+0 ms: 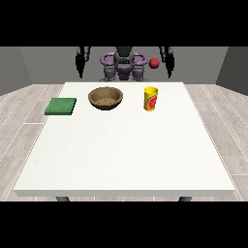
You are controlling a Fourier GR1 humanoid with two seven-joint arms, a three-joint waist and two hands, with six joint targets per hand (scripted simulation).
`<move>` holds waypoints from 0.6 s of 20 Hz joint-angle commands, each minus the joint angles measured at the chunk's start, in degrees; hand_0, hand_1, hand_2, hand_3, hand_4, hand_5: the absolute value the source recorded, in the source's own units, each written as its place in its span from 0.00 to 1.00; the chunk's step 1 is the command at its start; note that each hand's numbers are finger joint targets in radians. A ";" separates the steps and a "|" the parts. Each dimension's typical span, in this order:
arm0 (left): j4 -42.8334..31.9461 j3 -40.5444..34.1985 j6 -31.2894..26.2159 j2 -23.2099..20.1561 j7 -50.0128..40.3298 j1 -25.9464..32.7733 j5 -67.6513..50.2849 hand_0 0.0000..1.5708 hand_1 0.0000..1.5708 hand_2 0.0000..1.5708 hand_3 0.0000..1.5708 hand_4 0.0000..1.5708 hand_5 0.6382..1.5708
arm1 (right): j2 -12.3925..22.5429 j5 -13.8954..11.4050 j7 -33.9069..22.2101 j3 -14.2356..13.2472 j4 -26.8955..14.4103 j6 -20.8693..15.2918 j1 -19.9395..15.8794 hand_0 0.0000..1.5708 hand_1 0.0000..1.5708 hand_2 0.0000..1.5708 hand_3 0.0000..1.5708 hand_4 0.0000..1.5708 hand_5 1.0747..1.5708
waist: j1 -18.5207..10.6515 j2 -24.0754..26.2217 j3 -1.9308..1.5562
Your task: Pick the cup and pour the ball into the bowl, then pick the bowl and place it on the pad
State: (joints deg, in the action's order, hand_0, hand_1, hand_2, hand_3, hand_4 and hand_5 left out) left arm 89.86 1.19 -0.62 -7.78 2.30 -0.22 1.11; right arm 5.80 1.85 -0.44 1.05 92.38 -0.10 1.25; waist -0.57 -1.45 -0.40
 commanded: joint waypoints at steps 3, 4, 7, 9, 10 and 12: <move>4.52 -0.52 -0.55 -1.78 -3.37 -0.52 -0.54 0.00 0.00 0.00 0.00 0.00 0.95 | 1.72 0.25 -3.58 -0.46 4.38 0.12 -0.15 0.00 0.00 0.00 0.00 0.00 0.99 | 0.09 11.67 0.29; 5.11 -0.67 -0.68 -2.13 -4.18 -0.64 -0.67 0.00 0.00 0.00 0.00 0.00 0.95 | 2.05 0.32 -4.33 -0.71 4.96 0.03 -0.15 0.00 0.00 0.00 0.00 0.00 0.99 | 0.24 13.16 0.28; 7.13 1.15 -2.33 6.95 0.17 8.32 -10.00 0.00 0.00 0.00 0.00 0.00 0.95 | -1.74 5.35 1.92 -2.25 2.71 1.07 9.20 0.00 0.00 0.00 0.00 0.00 0.99 | -0.88 17.94 0.35; 11.45 6.02 -1.45 7.49 -2.71 7.59 -11.88 0.00 0.00 0.00 0.00 0.00 0.96 | -0.47 5.46 -0.24 -5.64 2.95 -1.04 3.63 0.00 0.00 0.00 0.00 0.00 0.99 | -3.54 17.78 0.38; 12.74 9.53 2.69 7.55 -3.59 6.33 -11.56 0.00 0.00 0.00 0.00 0.00 0.96 | -0.98 3.88 -1.27 -4.27 3.92 -2.06 2.71 0.00 0.00 0.00 0.00 0.00 0.99 | -2.28 17.04 0.39; 14.43 9.99 4.10 7.64 0.30 8.38 -9.22 0.00 0.00 0.00 0.00 0.00 0.95 | -0.91 4.02 0.10 -5.64 4.75 -2.76 0.76 0.00 0.00 0.00 0.00 0.00 0.99 | -2.86 12.30 0.40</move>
State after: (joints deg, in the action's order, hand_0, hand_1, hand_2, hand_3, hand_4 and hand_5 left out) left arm 100.53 7.22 0.49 -2.30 0.36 5.81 -7.21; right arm 5.26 5.20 -1.39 -2.43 96.51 -1.40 3.83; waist -2.53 13.10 -0.05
